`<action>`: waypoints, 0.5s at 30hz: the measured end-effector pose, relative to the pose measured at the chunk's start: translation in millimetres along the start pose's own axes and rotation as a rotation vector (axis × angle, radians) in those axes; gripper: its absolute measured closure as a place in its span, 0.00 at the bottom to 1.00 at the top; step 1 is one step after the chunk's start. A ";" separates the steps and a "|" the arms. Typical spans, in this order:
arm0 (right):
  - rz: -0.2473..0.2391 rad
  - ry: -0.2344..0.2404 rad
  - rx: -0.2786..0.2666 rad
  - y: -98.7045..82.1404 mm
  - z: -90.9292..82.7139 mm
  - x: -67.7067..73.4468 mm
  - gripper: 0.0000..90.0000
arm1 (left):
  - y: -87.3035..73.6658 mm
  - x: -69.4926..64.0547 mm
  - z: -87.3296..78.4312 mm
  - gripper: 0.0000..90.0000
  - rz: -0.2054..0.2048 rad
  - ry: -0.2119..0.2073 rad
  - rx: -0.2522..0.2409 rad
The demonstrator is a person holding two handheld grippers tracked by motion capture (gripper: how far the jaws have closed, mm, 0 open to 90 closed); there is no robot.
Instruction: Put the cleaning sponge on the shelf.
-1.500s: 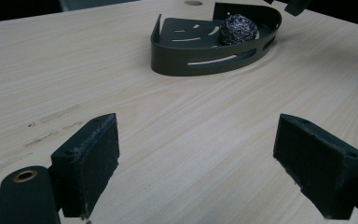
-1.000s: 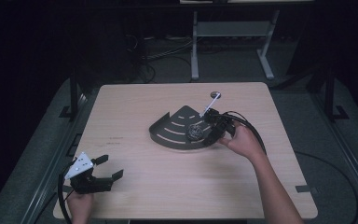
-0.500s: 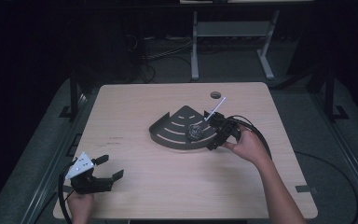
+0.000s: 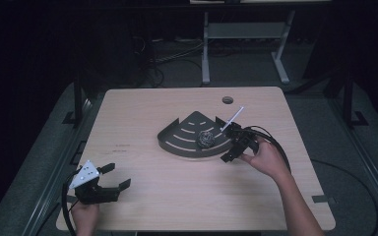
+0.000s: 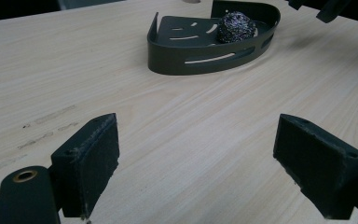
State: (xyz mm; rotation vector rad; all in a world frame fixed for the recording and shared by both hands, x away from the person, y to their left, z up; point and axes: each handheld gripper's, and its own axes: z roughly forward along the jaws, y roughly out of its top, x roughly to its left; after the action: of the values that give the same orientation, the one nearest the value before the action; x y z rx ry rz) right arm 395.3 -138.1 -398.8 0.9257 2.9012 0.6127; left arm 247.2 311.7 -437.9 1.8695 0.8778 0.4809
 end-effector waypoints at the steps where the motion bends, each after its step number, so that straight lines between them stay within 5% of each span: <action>1: 0.000 0.003 -0.005 -0.8 -0.7 0.5 0.21 | -0.1 0.2 0.0 0.15 -0.001 0.000 -0.001; 15: 0.021 0.011 -0.003 -21.7 3.1 2.4 0.21 | -0.1 0.0 0.8 0.15 -0.001 0.000 0.002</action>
State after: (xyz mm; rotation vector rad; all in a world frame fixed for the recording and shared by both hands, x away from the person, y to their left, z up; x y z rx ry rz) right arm 381.9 -151.8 -409.6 0.9566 2.9028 0.6255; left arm 247.7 311.3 -438.3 1.8709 0.8790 0.4793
